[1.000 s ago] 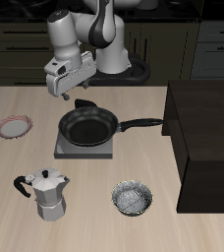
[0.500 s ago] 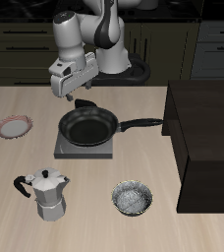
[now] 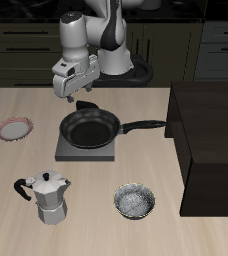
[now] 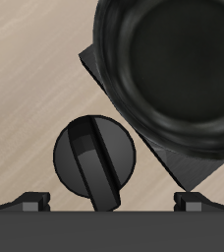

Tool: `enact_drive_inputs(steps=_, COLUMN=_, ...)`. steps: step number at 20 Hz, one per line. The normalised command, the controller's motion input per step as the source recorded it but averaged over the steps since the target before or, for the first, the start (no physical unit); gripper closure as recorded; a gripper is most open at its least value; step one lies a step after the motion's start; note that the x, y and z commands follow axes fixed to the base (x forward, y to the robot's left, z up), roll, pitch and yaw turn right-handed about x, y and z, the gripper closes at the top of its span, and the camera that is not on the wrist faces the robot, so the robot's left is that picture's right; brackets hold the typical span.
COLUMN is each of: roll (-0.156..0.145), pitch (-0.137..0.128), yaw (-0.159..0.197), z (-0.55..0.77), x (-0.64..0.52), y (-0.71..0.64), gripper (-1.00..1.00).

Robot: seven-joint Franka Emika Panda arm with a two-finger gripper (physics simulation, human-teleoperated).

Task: Turn off the stove

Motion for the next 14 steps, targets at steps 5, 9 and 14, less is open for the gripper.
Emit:
enact_drive_inputs(steps=5, roll=-0.048, pitch=-0.003, yaw=0.018, z=-0.06, x=-0.07, y=0.07, gripper=-1.0)
enact_drive_inputs(steps=9, roll=-0.033, pitch=-0.007, yaw=-0.008, z=0.01, x=-0.03, y=-0.04, gripper=-1.0)
enact_drive_inputs(steps=14, roll=-0.019, pitch=-0.011, yaw=0.01, z=-0.07, x=0.02, y=0.05, gripper=-1.0)
